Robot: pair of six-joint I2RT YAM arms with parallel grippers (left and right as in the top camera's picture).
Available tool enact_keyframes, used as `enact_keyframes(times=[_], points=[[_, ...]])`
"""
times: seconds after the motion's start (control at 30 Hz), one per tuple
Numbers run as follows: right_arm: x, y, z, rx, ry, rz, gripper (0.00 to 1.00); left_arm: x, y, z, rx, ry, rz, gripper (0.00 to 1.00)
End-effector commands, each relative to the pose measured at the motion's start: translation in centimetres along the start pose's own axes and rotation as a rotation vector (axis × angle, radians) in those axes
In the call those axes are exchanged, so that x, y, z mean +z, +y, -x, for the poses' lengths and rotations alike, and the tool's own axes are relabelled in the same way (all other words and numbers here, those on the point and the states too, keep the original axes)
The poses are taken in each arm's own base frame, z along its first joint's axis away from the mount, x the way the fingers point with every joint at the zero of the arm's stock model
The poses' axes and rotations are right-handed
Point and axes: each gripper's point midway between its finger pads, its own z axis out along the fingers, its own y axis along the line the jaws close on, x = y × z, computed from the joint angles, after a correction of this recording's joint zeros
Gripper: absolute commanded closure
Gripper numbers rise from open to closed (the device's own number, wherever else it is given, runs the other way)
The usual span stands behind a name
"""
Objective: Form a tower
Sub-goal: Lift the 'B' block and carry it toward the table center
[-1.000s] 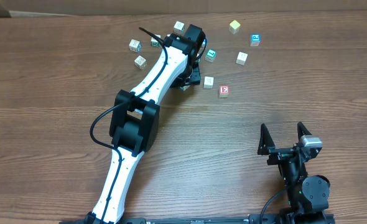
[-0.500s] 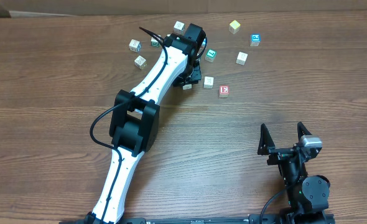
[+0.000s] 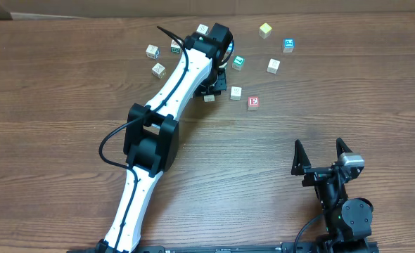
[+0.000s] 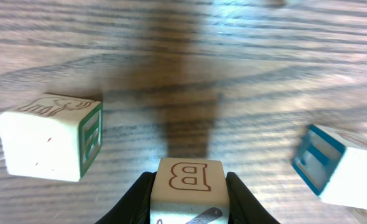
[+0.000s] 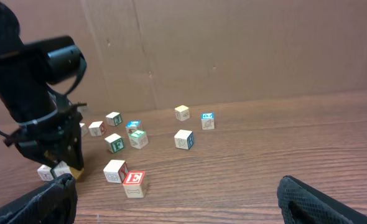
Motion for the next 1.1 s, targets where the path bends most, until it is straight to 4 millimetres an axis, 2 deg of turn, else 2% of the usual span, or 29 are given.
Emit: enact_keyframes(times=[0.0,0.17,0.37,0.5,0.67,0.9,1.07], points=[[0.0,-0.2,-0.2,-0.001,-0.001,-0.007,0.0,-7.5,-0.9,0.4,0.061,-0.1,-0.055,0.75],[0.0,-0.2,-0.2,-0.001,-0.001,-0.007,0.0,-12.7,1.1,-2.3,0.065,-0.08,-0.024,0.76],[0.0,-0.2,-0.2,-0.001,-0.001,-0.006,0.0,-16.0,3.2,-6.4,0.128,0.004,0.038,0.76],[0.0,-0.2,-0.2,-0.001,-0.001,-0.007,0.0,-16.4,2.9,-7.7,0.206,0.033,0.023,0.8],[0.0,-0.2,-0.2,-0.001,-0.001,-0.006,0.0,-17.0,3.1,-9.2,0.236,0.048,0.025,0.79],[0.0,-0.2,-0.2,-0.001,-0.001,-0.006,0.0,-18.2,5.5,-12.2,0.223,0.079,0.052,0.77],[0.0,-0.2,-0.2,-0.001,-0.001,-0.007,0.0,-17.4,6.9,-14.4,0.168,0.125,0.083,0.76]])
